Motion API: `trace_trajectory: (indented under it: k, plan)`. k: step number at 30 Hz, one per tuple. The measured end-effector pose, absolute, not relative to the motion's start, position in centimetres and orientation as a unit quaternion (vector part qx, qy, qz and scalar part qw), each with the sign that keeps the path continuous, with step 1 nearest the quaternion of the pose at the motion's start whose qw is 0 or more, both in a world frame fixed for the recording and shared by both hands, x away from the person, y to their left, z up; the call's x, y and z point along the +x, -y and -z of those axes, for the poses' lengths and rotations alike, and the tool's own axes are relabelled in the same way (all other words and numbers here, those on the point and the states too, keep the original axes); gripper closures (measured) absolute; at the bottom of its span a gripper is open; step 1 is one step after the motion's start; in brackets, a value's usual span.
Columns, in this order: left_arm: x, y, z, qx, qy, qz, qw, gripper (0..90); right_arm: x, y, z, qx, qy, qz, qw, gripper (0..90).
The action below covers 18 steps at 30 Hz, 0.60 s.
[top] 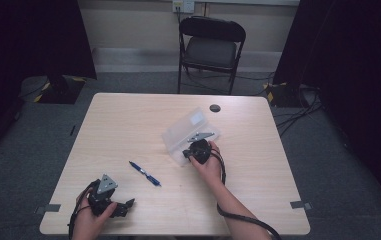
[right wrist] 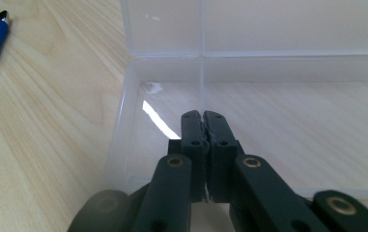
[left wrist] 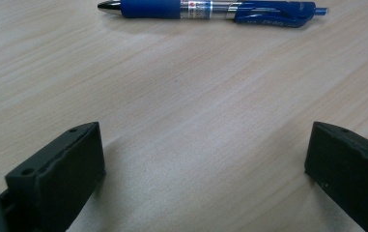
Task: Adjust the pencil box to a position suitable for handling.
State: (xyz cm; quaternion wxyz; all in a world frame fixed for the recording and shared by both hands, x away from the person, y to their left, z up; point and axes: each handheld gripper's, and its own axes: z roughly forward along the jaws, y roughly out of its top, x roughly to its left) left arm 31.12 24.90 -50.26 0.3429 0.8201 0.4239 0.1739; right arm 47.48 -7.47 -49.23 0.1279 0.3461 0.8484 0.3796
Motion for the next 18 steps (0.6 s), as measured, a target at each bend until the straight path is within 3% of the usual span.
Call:
trace_trajectory:
  k: [18]
  plan:
    - [31.1,-24.9,50.3,0.82,-0.424,-0.174,0.343,0.0,48.5,5.5,49.5,0.343,-0.845,-0.389,0.13,87.8]
